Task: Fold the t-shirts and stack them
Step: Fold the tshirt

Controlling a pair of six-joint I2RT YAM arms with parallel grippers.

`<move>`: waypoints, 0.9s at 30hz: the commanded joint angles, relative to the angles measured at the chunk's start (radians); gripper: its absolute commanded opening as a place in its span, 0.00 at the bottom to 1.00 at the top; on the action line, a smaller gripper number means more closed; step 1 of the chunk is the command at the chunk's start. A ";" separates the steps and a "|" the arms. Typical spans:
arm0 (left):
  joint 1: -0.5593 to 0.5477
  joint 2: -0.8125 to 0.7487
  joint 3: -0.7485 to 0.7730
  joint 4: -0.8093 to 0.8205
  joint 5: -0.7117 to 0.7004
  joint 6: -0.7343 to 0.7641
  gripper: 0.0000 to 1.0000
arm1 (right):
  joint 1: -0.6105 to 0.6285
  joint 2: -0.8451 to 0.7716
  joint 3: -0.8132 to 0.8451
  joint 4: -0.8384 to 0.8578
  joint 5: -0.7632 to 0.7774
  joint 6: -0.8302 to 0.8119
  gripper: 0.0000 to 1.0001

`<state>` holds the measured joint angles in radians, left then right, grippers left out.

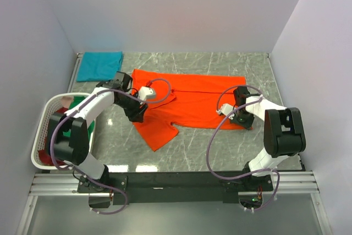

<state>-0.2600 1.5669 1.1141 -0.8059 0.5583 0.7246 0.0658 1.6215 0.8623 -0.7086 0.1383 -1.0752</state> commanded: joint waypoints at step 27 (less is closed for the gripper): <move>-0.206 0.125 -0.227 0.260 -0.313 0.093 0.39 | -0.021 0.018 0.073 -0.022 -0.026 0.023 0.00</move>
<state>-0.4618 1.6302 0.9207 -0.5518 0.2924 0.7975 0.0540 1.6333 0.9031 -0.7216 0.1143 -1.0557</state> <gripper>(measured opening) 0.451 0.007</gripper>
